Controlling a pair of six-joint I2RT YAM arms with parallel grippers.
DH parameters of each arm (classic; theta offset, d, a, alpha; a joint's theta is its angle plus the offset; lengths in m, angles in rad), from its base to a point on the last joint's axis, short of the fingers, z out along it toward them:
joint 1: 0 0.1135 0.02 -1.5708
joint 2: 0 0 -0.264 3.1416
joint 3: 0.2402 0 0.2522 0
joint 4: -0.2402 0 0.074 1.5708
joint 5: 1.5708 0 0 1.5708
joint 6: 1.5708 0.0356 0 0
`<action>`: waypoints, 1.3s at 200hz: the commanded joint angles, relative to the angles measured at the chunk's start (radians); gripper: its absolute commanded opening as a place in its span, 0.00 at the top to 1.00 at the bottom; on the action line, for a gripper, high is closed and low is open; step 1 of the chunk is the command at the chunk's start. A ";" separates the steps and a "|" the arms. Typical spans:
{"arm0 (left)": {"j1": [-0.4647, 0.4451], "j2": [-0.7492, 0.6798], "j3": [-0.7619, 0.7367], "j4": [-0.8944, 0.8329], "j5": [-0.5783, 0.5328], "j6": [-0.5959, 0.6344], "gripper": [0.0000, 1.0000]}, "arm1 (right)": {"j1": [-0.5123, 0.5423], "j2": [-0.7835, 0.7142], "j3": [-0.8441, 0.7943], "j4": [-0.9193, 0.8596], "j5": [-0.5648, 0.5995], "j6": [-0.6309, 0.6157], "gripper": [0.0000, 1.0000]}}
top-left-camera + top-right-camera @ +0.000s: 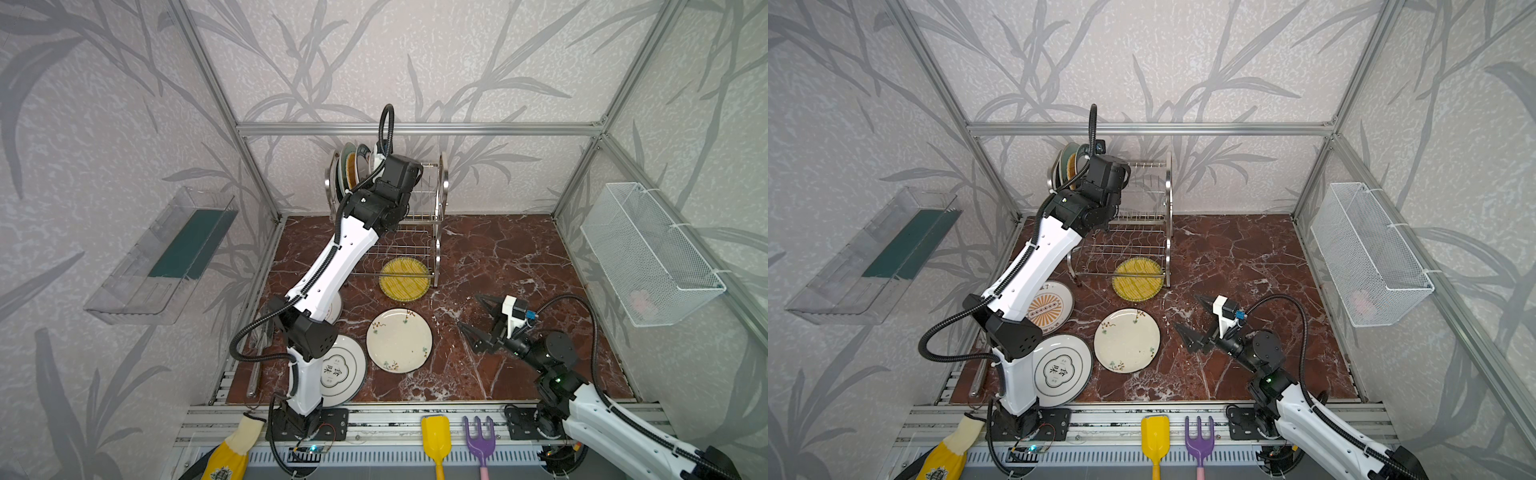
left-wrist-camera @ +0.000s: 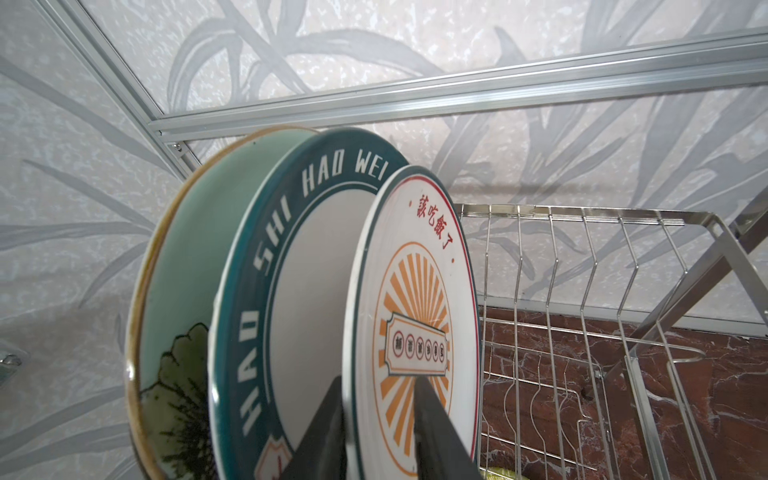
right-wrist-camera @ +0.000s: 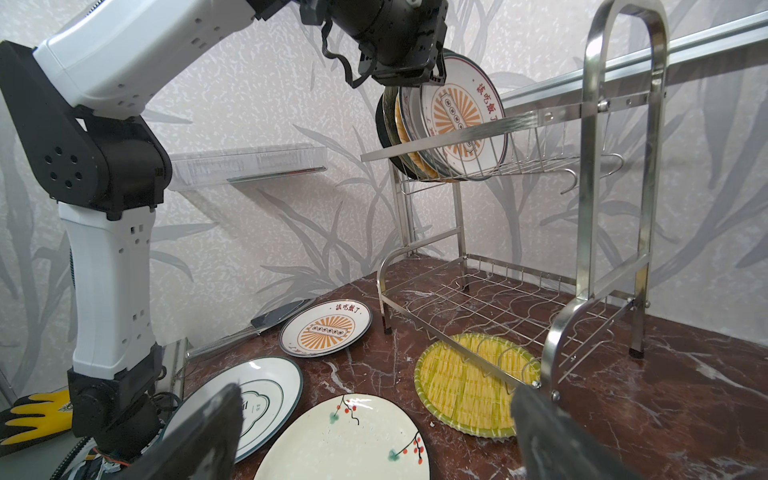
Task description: Load the plates into the dish rack
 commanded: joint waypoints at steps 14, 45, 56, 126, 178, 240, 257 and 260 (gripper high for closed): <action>-0.003 -0.039 0.046 -0.012 0.023 0.005 0.68 | 0.007 0.001 0.037 0.016 0.013 0.007 0.01; -0.001 -0.053 0.084 -0.036 0.055 0.016 0.59 | 0.008 0.002 0.041 -0.002 0.025 0.013 0.01; -0.001 -0.061 0.092 -0.045 0.082 0.017 0.55 | 0.006 0.002 0.045 -0.017 0.034 0.016 0.01; 0.023 -0.197 0.073 -0.113 0.368 -0.037 0.20 | 0.007 -0.001 0.076 -0.145 0.129 0.039 0.01; 0.035 -0.476 -0.253 -0.031 0.765 -0.117 0.17 | 0.007 0.037 0.147 -0.296 0.184 0.095 0.01; 0.041 -1.037 -0.947 0.132 0.941 -0.205 0.09 | 0.006 0.107 0.152 -0.305 0.220 0.112 0.01; 0.040 -1.153 -1.067 0.105 0.953 -0.236 0.09 | 0.006 0.141 0.162 -0.314 0.220 0.118 0.01; 0.040 -1.169 -1.089 0.101 0.955 -0.242 0.08 | 0.006 0.150 0.164 -0.317 0.220 0.118 0.01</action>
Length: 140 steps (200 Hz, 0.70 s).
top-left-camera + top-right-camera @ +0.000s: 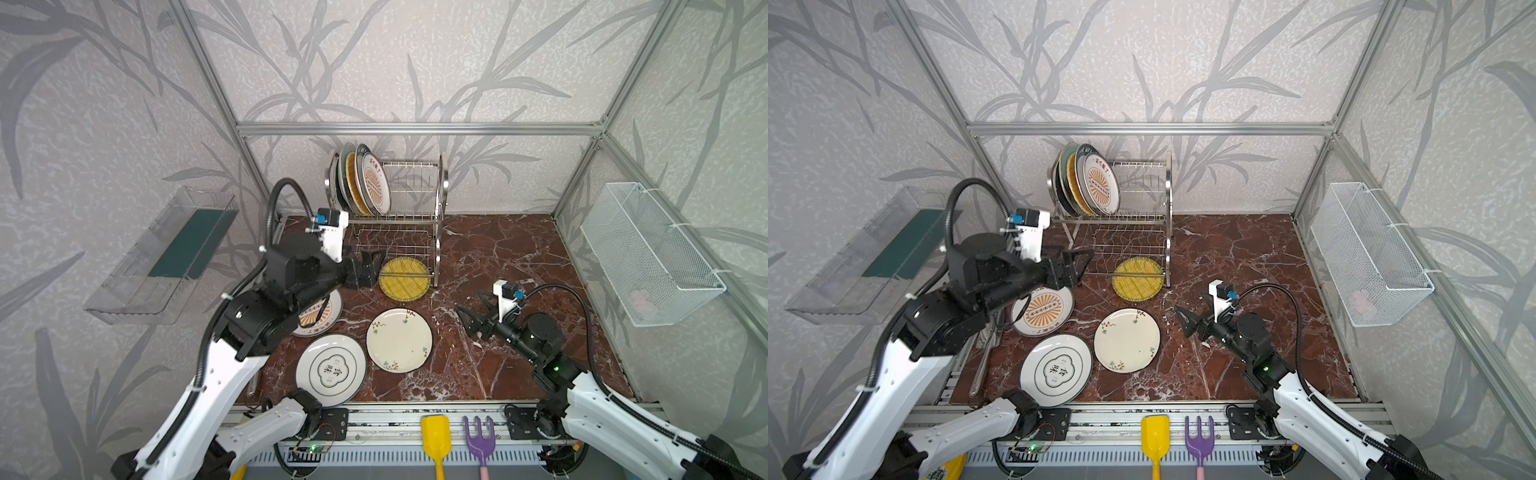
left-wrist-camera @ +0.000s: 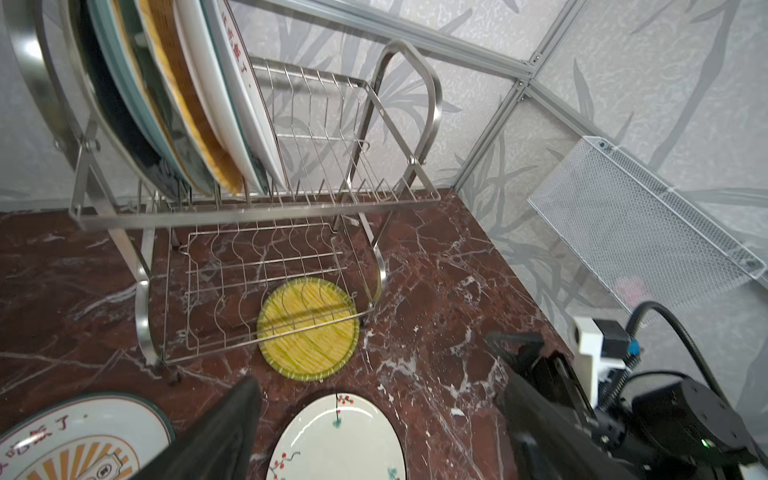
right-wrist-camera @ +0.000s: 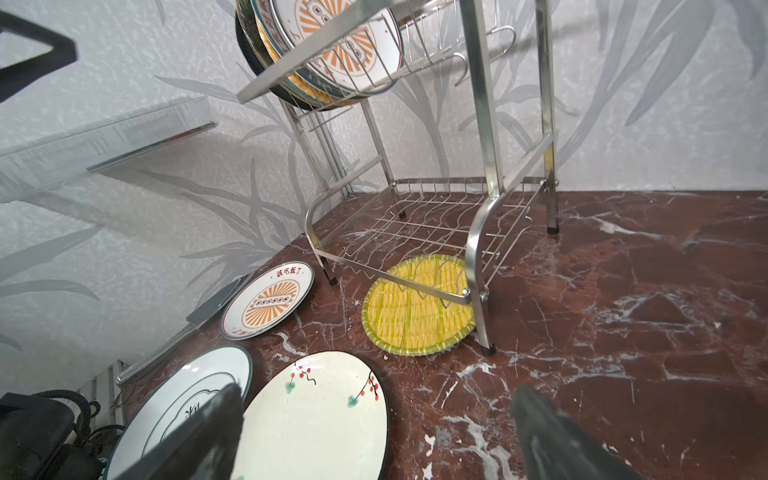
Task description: Load the plates into the dish rack
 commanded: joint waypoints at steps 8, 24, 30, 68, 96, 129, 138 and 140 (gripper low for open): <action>0.004 -0.161 -0.175 -0.005 0.064 -0.072 0.08 | 0.007 0.057 0.044 -0.022 0.013 0.009 0.01; 0.005 -0.232 -0.296 -0.020 0.059 -0.107 0.06 | 0.006 0.108 0.069 -0.055 0.004 0.017 0.01; 0.006 -0.248 -0.340 -0.019 0.066 -0.119 0.06 | 0.006 0.122 0.075 -0.066 -0.002 0.021 0.01; 0.068 -0.291 -0.563 0.064 0.195 -0.197 0.05 | 0.008 0.210 0.092 -0.140 0.016 0.124 0.03; 0.242 -0.262 -0.698 0.210 0.427 -0.244 0.05 | 0.011 0.244 0.104 -0.247 -0.018 0.195 0.06; 0.474 -0.182 -0.799 0.411 0.681 -0.320 0.06 | 0.062 0.307 0.100 -0.273 -0.004 0.252 0.08; 0.509 -0.166 -0.803 0.436 0.711 -0.326 0.06 | 0.079 0.356 0.111 -0.260 -0.009 0.262 0.08; 0.515 -0.164 -0.802 0.439 0.716 -0.325 0.06 | 0.082 0.367 0.113 -0.255 -0.011 0.266 0.08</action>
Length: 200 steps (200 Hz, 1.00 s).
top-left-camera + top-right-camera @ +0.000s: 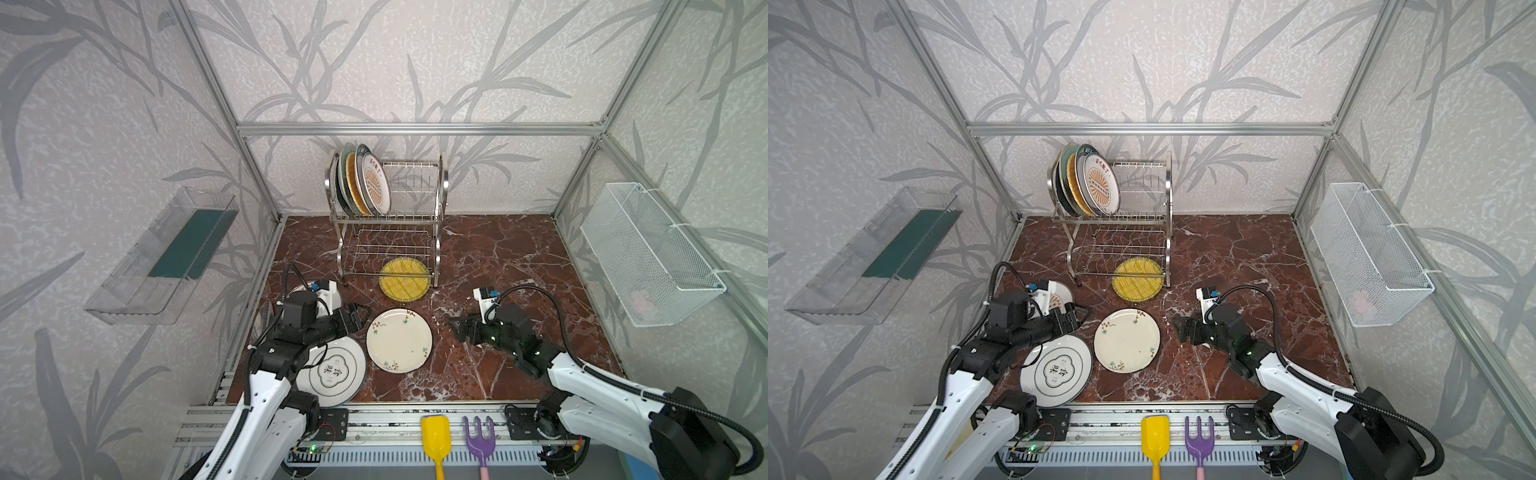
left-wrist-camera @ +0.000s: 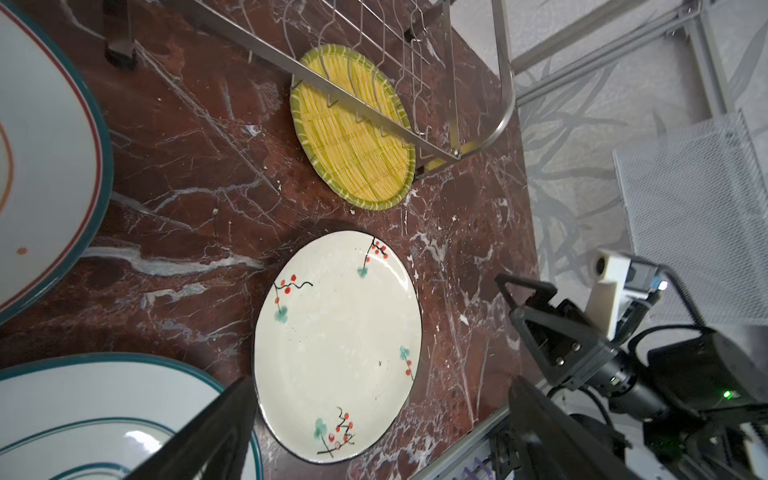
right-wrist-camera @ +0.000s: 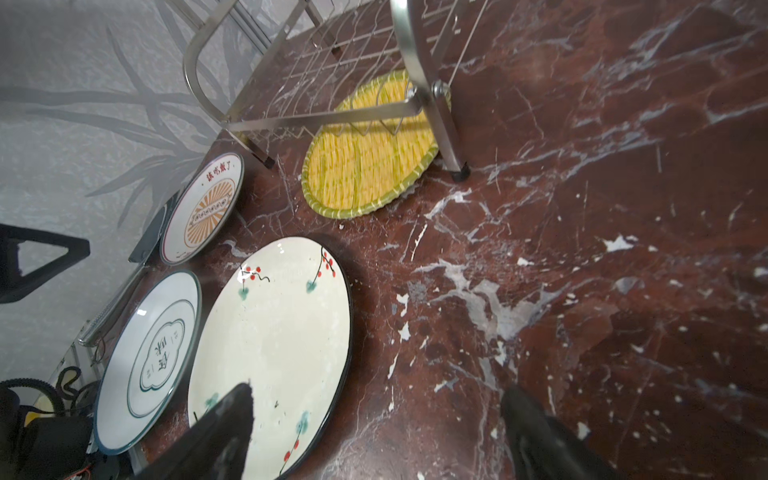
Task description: Load the plates into the dish rack
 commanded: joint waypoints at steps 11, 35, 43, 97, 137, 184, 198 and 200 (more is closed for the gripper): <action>0.101 0.035 -0.010 0.190 0.232 -0.054 0.07 | 0.061 0.141 0.050 0.017 -0.026 0.078 0.10; 0.106 0.029 -0.023 0.213 0.247 -0.062 0.07 | 0.095 0.266 0.076 0.102 -0.040 0.139 0.15; 0.108 0.020 -0.032 0.231 0.253 -0.073 0.06 | 0.106 0.299 0.081 0.130 -0.033 0.148 0.17; 0.132 -0.004 -0.067 0.294 0.278 -0.121 0.07 | 0.160 0.522 0.149 0.276 -0.044 0.230 0.32; 0.137 -0.019 -0.082 0.323 0.282 -0.144 0.06 | 0.181 0.614 0.168 0.324 -0.037 0.280 0.46; 0.140 -0.019 -0.092 0.343 0.288 -0.159 0.06 | 0.194 0.639 0.145 0.365 -0.028 0.338 0.57; 0.139 -0.019 -0.094 0.348 0.291 -0.164 0.06 | 0.196 0.640 0.133 0.383 -0.025 0.353 0.58; 0.139 -0.019 -0.095 0.350 0.291 -0.165 0.06 | 0.197 0.639 0.131 0.385 -0.025 0.356 0.58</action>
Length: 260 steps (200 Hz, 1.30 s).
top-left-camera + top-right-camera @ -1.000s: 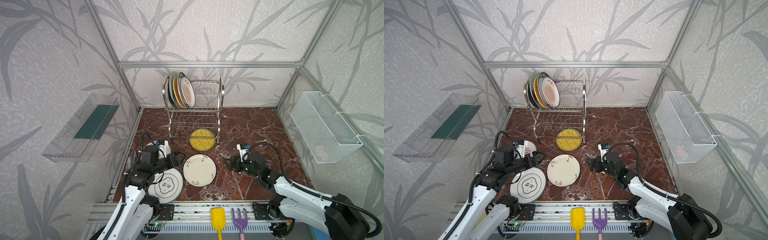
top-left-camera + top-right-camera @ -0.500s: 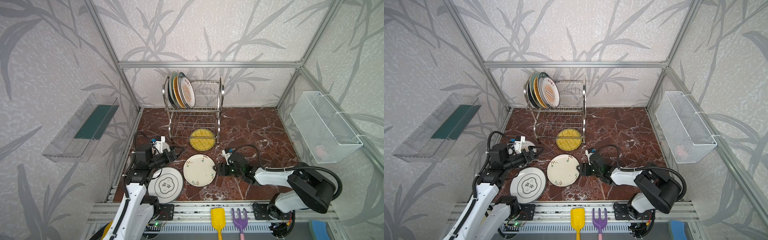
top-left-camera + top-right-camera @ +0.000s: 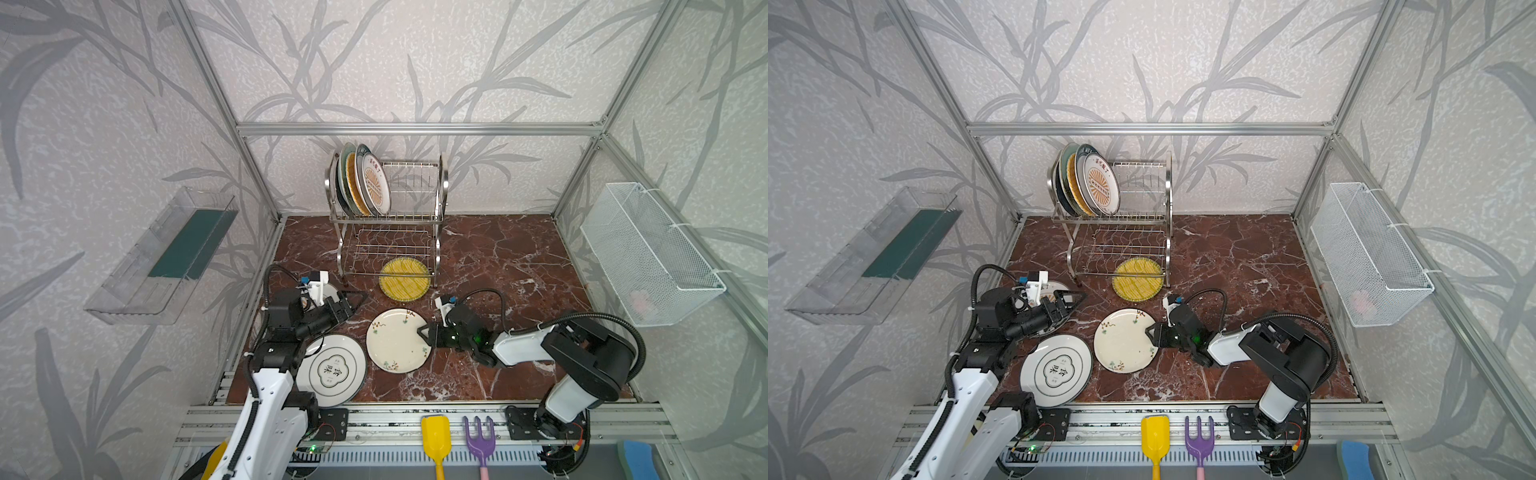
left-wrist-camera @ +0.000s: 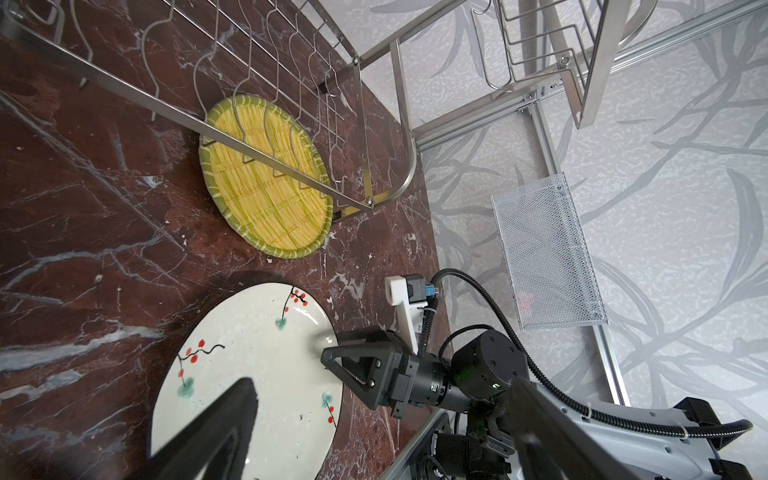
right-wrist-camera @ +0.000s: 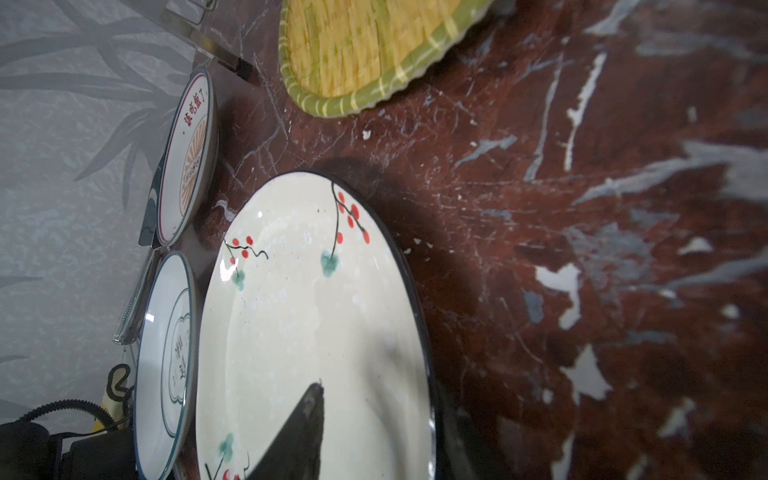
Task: Load the plates into the dish rack
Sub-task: 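Grasp the berry-sprig plate's edge with the right gripper and tilt it upright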
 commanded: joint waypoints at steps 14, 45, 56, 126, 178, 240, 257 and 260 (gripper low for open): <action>0.006 -0.012 -0.019 0.040 0.029 -0.022 0.06 | 0.015 0.020 -0.039 0.035 0.010 0.063 0.61; 0.007 -0.020 -0.022 0.043 0.028 -0.026 0.06 | 0.015 0.040 -0.063 0.095 0.016 0.101 0.67; 0.008 -0.022 -0.022 0.042 0.026 -0.025 0.06 | 0.015 0.045 -0.069 0.145 0.017 0.113 0.71; 0.020 -0.041 -0.025 0.036 0.012 -0.027 0.06 | 0.005 -0.025 -0.105 0.146 0.075 0.146 0.90; 0.034 -0.044 -0.031 0.027 -0.016 -0.029 0.06 | -0.051 -0.204 -0.113 0.005 0.070 0.146 1.00; 0.026 -0.045 -0.047 0.032 -0.055 -0.056 0.06 | -0.165 -0.450 -0.114 -0.195 -0.022 0.201 1.00; -0.002 -0.051 -0.080 0.080 -0.084 -0.092 0.08 | -0.188 -0.536 -0.116 -0.258 -0.011 0.211 1.00; -0.012 -0.050 -0.084 0.087 -0.090 -0.095 0.08 | -0.195 -0.549 -0.115 -0.269 -0.013 0.212 1.00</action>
